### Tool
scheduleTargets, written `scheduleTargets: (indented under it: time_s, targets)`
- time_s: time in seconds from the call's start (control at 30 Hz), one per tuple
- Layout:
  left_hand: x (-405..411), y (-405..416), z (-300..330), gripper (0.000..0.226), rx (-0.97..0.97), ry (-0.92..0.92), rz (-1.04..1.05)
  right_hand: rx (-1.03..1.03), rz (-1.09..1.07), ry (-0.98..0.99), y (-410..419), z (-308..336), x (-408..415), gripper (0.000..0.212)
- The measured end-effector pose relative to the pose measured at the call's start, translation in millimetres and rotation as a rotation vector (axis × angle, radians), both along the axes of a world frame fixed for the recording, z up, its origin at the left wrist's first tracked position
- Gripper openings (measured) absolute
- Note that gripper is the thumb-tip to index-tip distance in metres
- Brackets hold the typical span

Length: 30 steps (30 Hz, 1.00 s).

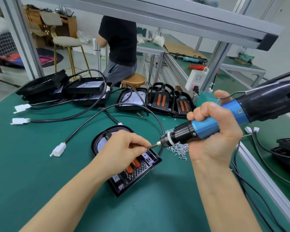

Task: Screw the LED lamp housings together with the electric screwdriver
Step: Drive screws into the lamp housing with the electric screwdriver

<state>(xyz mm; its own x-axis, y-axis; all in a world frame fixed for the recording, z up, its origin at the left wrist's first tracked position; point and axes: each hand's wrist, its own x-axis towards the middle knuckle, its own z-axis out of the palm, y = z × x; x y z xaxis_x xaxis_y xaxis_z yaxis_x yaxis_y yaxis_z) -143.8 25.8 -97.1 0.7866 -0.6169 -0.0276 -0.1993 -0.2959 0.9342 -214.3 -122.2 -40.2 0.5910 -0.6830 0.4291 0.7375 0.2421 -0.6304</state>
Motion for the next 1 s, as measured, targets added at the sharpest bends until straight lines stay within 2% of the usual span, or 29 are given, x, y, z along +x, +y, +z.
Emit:
scheduleTargets:
  time_s: [0.43, 0.73, 0.9, 1.0]
  targets:
    - [4.0, -4.7, 2.1, 0.021, 0.070, -0.043, -0.019, 0.059, 0.009, 0.004, -7.6, -8.1, -1.7, 0.022]
    - [-2.9, -13.4, 7.2, 0.015, 0.389, -0.399, -0.088, -0.092, 0.026, 0.109, -6.2, -13.1, 1.9, 0.023]
    - [1.3, -18.0, 8.3, 0.025, 0.453, -0.477, -0.113, -0.143, 0.054, 0.131, -4.3, -12.5, 7.3, 0.025]
    - [4.4, -22.2, 6.3, 0.018, 0.486, -0.573, -0.108, -0.191, 0.058, 0.150, -1.9, -15.1, 9.3, 0.026]
